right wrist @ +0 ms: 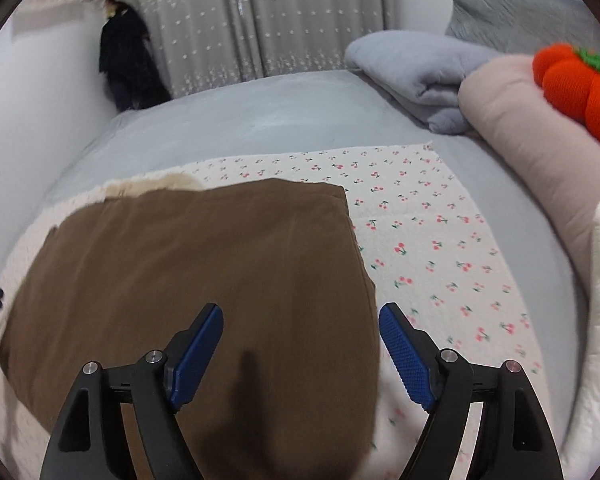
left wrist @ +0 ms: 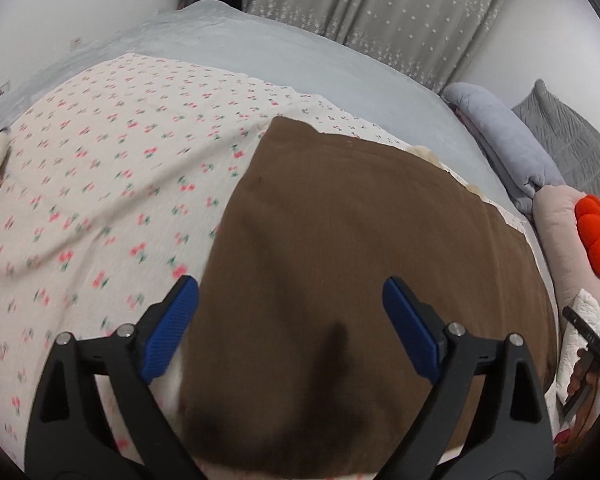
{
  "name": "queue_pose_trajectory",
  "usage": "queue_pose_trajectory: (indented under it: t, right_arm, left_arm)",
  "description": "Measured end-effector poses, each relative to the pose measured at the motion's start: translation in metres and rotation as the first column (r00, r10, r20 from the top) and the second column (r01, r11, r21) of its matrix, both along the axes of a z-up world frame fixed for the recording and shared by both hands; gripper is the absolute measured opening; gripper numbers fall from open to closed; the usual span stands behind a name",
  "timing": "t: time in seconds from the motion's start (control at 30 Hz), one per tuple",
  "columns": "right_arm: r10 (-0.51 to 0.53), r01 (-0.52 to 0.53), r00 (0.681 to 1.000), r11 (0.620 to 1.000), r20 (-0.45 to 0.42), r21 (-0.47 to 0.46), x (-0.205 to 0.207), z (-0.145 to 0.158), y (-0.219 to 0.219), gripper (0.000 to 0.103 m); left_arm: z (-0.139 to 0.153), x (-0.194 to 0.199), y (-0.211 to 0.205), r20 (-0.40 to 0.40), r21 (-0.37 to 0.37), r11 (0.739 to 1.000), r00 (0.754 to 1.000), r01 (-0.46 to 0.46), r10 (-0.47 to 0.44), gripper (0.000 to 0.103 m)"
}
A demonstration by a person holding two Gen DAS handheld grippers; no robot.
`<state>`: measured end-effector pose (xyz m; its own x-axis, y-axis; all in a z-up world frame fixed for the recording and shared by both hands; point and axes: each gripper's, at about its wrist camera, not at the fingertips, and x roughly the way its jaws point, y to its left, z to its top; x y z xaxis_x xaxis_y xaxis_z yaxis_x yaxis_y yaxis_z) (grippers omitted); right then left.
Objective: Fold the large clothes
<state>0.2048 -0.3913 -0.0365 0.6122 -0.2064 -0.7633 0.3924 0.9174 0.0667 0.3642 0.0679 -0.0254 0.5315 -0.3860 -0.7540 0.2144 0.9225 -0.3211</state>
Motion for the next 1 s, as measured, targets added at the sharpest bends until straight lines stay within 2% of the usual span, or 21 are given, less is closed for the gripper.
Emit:
queue_pose_trajectory:
  t: [0.1,0.27,0.37,0.5,0.6,0.77,0.83,1.0]
  right_arm:
    - [0.023,-0.024,1.000,0.999,-0.022,-0.049,-0.020,0.002,0.024,0.083]
    - [0.069,-0.072,0.997,0.992,-0.039,-0.107,-0.037,0.011,0.068,0.083]
    - [0.111,-0.118,0.992,0.983,-0.053,-0.144,-0.039,0.014,0.093,0.083]
    - [0.182,-0.191,0.981,0.964,-0.063,-0.186,-0.033,0.012,0.126,0.083]
    - [0.228,-0.238,0.971,0.950,-0.074,-0.204,-0.025,0.004,0.143,0.083]
    - [0.236,-0.243,0.970,0.957,-0.061,-0.162,-0.011,-0.012,0.146,0.083]
    - [0.239,-0.242,0.970,0.962,-0.038,-0.123,-0.010,-0.017,0.147,0.083]
    - [0.264,-0.262,0.964,0.962,0.014,-0.079,-0.012,-0.028,0.153,0.083]
  left_arm:
    - [0.001,-0.023,0.016,-0.009,-0.054,0.998,0.999,-0.039,0.039,0.098]
    - [-0.003,-0.053,0.030,-0.061,-0.063,0.995,0.996,-0.073,0.070,0.099]
    - [-0.014,-0.068,0.042,-0.112,-0.120,0.984,0.987,-0.132,0.118,0.099]
    - [-0.039,-0.076,0.055,-0.240,-0.268,0.943,0.962,-0.195,0.130,0.099]
    - [-0.055,-0.075,0.053,-0.307,-0.326,0.919,0.944,-0.223,0.120,0.099]
    - [-0.072,-0.072,0.039,-0.343,-0.394,0.887,0.934,-0.241,0.101,0.099]
    - [-0.082,-0.068,0.031,-0.358,-0.441,0.864,0.930,-0.242,0.078,0.099]
    - [-0.088,-0.059,0.022,-0.330,-0.500,0.819,0.936,-0.281,0.119,0.099]
